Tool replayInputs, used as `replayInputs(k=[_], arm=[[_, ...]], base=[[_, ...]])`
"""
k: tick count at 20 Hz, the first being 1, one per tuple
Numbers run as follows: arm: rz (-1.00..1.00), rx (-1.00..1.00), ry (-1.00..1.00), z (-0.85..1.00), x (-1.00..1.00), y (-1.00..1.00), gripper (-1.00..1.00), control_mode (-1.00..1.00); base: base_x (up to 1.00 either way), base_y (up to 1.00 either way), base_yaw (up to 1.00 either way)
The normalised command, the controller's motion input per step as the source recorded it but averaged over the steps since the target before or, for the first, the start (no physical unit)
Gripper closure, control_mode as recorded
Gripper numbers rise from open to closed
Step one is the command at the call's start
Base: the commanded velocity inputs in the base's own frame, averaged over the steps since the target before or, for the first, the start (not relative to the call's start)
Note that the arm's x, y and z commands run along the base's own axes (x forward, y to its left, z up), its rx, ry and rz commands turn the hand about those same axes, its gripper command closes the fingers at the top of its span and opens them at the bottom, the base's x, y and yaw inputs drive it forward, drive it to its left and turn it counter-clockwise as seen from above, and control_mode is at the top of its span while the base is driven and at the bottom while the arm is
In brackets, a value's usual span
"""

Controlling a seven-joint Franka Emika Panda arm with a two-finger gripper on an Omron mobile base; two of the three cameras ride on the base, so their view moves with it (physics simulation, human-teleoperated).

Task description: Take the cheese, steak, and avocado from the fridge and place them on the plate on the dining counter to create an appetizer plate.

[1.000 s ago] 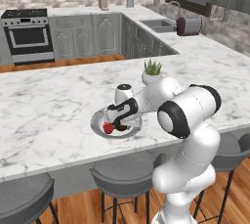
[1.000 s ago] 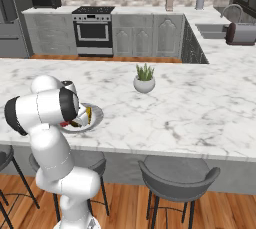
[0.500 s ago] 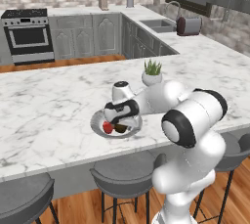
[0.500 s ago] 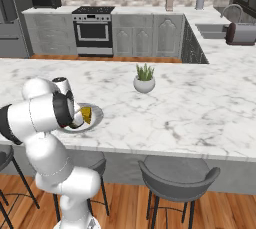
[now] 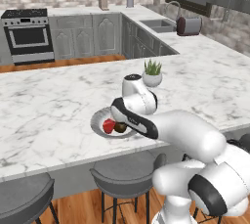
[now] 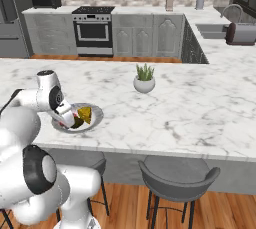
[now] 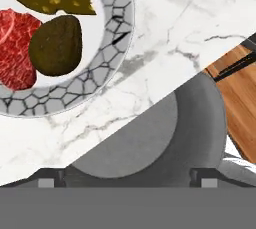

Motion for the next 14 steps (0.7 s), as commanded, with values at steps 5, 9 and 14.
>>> replayInputs(k=[5, 9, 14], arm=[[-0.03, 0.00, -0.13, 0.71, -1.00, -0.57, -1.00, -1.00], [0.00, 0.00, -0.35, 0.68, -1.00, -0.14, -1.00, -1.00], [0.00, -0.13, -0.39, 0.51, -0.65, 0.35, -1.00, -1.00]], base=[[0.00, 0.00, 0.00], [0.00, 0.00, 0.00], [0.00, 0.00, 0.00]])
